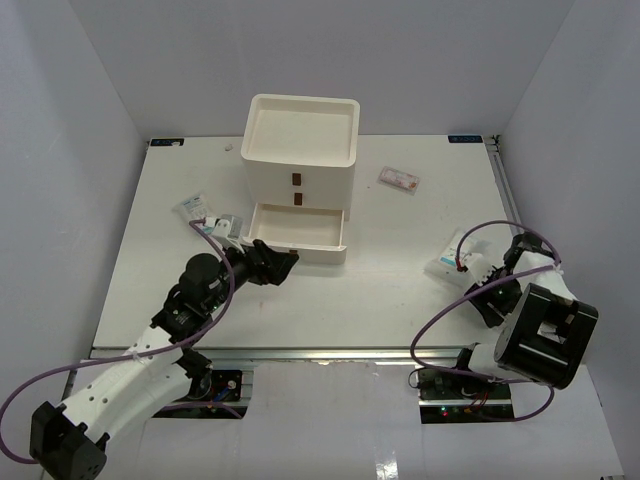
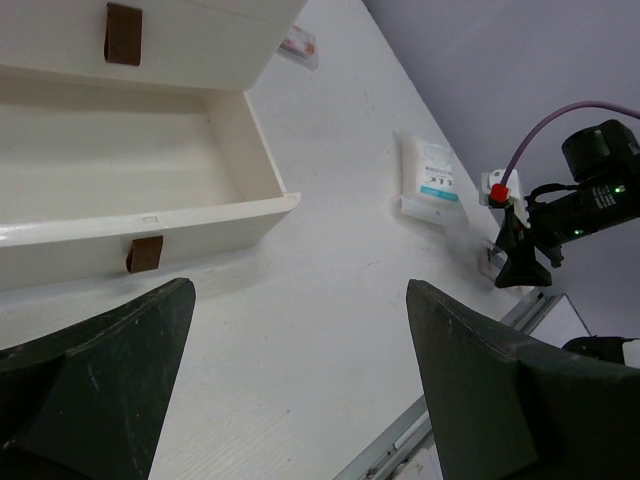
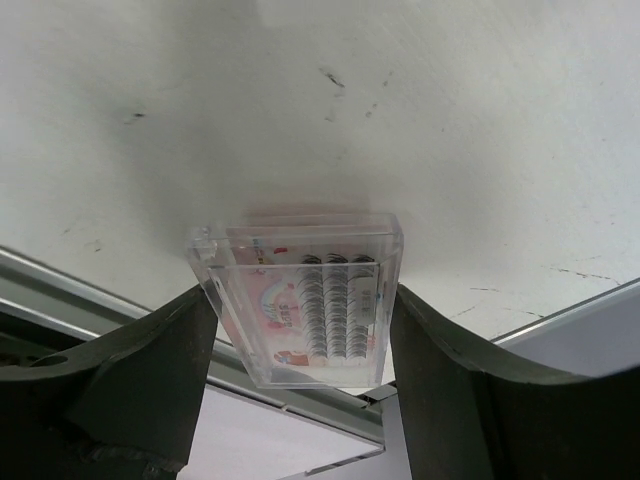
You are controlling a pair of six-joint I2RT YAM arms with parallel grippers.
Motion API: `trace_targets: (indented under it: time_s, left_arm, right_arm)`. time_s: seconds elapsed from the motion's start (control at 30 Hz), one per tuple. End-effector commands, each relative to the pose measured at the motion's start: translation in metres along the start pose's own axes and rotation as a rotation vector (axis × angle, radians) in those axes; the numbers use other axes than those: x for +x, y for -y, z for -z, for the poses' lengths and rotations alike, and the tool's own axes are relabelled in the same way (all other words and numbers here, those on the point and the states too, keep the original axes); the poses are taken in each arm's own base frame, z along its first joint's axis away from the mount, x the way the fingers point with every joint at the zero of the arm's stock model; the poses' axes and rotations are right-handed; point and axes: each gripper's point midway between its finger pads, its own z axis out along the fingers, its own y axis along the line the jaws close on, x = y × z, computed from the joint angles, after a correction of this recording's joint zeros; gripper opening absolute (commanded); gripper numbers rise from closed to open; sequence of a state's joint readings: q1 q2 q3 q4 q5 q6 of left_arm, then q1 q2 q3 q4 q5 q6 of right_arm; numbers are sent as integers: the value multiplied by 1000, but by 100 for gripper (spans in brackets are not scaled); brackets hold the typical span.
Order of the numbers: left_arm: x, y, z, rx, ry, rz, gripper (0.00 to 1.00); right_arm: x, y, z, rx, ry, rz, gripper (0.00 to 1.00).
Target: Organize the makeup
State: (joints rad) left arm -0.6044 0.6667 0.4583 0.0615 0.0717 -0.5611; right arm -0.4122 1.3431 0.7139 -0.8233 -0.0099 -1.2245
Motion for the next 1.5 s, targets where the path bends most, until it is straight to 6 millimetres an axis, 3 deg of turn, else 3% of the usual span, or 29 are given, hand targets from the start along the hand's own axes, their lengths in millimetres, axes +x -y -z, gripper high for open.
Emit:
trace_targets:
  time_s: [0.0,0.13,0.17,0.23,0.37,0.57,0.73,0.9,0.97,1.13,1.17,1.23,1.33,1.4,1.47]
  left_arm:
    - [-41,29,12,67,82,-35,98]
    - [-64,34,21,46,126,-73,98]
    - [-64,34,23,45,126,-81,98]
    - [-75,35,27,29,156,-99,98]
    - [-88,31,33,-13,198,-122,98]
    - [-97,22,50,-73,238,-134,98]
    - [-94,12,61,-116,259,-112,98]
    - [-92,6,66,-144,264,-97,98]
    - [-92,4,66,-152,265,-98,98]
    - [-90,1,66,-166,262,-104,98]
    - [-90,1,66,-166,261,-105,98]
    - [-89,1,65,-165,254,-108,98]
    - [-86,1,63,-159,244,-110,98]
    - [-85,1,62,-154,243,-111,98]
    - [-84,2,62,-149,239,-113,98]
  right_arm:
    - [-32,-11,37,-49,167,75,21]
    - [-65,-13,81,-31,290,160,19]
    - [-67,-19,84,-47,306,155,19]
    - [-104,-25,108,-38,376,230,18]
    - [-174,-52,135,-52,473,345,15]
    - [-296,-108,173,-75,580,568,15]
    - [-394,-156,182,-83,659,685,15]
    - [-468,-171,168,-46,683,670,17]
    - [-487,-172,148,-57,667,638,17]
    - [-520,-166,138,-16,729,569,30]
    - [-521,-165,135,-11,731,566,36]
    - [-521,-165,124,-9,722,553,60]
    - [-514,-168,118,-28,704,555,81]
    - [-507,-173,122,-56,708,566,90]
    - [-499,-181,134,-88,728,583,90]
